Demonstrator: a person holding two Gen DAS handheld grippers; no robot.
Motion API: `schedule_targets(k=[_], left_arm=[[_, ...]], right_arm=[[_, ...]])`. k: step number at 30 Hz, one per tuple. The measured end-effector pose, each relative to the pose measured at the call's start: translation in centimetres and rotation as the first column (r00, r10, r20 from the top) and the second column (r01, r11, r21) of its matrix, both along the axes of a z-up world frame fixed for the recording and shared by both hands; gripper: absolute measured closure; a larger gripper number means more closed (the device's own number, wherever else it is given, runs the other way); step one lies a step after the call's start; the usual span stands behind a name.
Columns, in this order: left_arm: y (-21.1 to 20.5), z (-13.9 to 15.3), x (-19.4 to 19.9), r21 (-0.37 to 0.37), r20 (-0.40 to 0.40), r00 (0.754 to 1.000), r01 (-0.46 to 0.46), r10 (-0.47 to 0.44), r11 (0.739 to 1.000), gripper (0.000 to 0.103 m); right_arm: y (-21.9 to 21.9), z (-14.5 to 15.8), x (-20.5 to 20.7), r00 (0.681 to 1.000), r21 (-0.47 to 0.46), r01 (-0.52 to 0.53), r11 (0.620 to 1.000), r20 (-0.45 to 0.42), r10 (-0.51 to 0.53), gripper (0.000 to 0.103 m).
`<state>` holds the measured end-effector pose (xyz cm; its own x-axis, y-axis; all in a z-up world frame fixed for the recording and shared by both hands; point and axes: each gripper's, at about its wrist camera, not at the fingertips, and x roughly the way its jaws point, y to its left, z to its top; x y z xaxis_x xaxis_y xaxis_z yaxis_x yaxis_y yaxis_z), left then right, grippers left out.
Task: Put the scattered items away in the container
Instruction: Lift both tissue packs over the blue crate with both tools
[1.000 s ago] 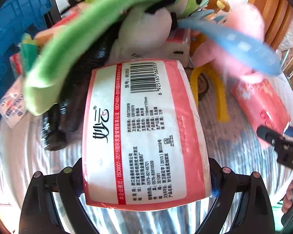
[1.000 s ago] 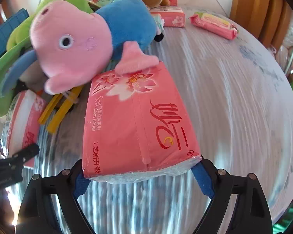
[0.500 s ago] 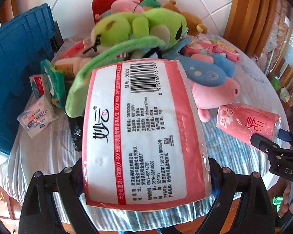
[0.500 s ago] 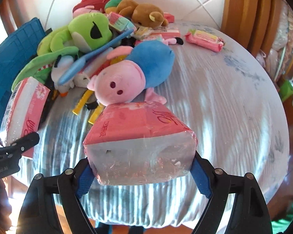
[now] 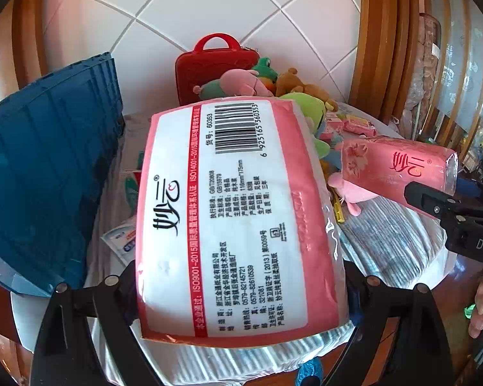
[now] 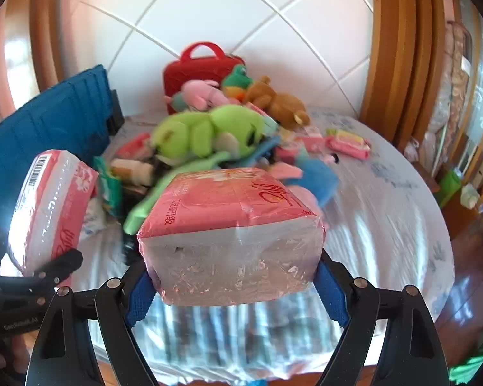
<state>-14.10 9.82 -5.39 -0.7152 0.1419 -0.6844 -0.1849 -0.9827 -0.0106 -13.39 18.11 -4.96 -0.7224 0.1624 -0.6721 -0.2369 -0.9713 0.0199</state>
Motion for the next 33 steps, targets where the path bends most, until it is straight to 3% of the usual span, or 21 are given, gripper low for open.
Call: schedule_targets(k=[8, 17, 27, 33], left_arm=[[-6.9, 2.8, 1.5, 0.022, -0.053, 0.998, -0.035, 0.036, 0.999, 0.011], [-9.4, 6.5, -0.3, -0.010, -0.134, 0.984, -0.120, 0.118, 0.993, 0.011], [-15.1, 14.1, -2.5, -0.008, -0.278, 0.934, -0.237, 0.225, 0.972, 0.011], [-22.5, 16.9, -5.1, -0.019, -0.270, 0.915, -0.317, 0.301, 0.948, 0.011]], right_arm=[[-8.5, 3.4, -1.5, 0.996, 0.026, -0.063, 0.998, -0.059, 0.065, 0.018], [-11.6, 7.1, -6.0, 0.968, 0.076, -0.195, 0.978, -0.149, 0.204, 0.018], [-15.9, 12.9, -11.0, 0.908, 0.134, -0.297, 0.945, -0.267, 0.324, 0.017], [-21.9, 15.7, -15.2, 0.885, 0.185, -0.334, 0.924, -0.277, 0.375, 0.017]])
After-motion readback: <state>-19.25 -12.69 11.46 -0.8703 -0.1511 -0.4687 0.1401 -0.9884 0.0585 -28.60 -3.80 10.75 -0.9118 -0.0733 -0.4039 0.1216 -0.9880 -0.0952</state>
